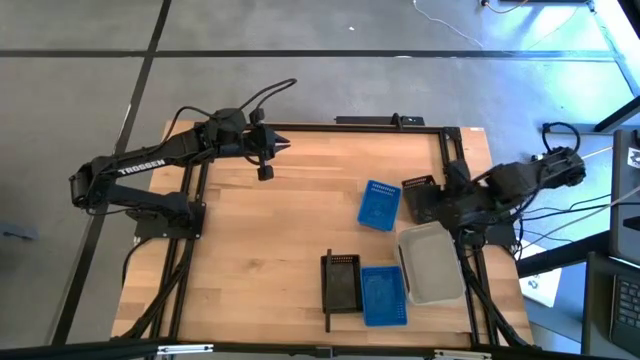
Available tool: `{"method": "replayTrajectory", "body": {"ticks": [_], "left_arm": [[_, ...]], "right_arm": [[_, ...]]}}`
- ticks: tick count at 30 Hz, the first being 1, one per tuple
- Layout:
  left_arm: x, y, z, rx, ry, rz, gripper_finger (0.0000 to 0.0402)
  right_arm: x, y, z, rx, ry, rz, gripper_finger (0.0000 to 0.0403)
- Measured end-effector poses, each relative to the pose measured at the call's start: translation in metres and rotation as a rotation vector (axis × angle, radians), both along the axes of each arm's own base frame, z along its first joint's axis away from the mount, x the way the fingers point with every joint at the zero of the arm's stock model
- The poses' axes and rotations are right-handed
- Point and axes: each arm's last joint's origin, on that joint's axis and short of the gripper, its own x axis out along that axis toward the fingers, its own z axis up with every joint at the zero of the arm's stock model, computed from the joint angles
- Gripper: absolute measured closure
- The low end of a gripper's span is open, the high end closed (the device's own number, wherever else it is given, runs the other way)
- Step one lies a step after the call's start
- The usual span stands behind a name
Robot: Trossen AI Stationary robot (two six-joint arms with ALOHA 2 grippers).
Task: Stack baskets on shelf by color
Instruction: Stack the gray bin on top of the gray bins on the shelf
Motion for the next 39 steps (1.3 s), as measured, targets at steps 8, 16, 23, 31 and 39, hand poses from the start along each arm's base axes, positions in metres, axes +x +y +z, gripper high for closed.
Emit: {"method": "replayTrajectory", "body": {"ticks": [8, 16, 23, 31, 39], "left_arm": [[0.0, -0.001, 0.0, -0.021, -0.01, 0.005, 0.0363], [0.001, -0.002, 0.0, -0.021, -0.01, 0.001, 0.0363], [0.001, -0.002, 0.0, -0.02, -0.009, 0.0, 0.0363], [0.001, -0.002, 0.0, -0.021, -0.009, 0.0, 0.0363], [0.001, -0.002, 0.0, -0.02, -0.009, 0.001, 0.0363]], "right_arm": [[0.006, -0.006, -0.027, 0.108, 0.145, -0.001, 0.032], [0.016, 0.0, -0.03, 0.192, 0.095, 0.11, 0.032], [0.023, 0.006, -0.033, 0.293, 0.123, 0.146, 0.032], [0.023, 0.009, -0.034, 0.379, 0.153, 0.171, 0.032], [0.024, 0.011, -0.034, 0.452, 0.159, 0.197, 0.032]]}}
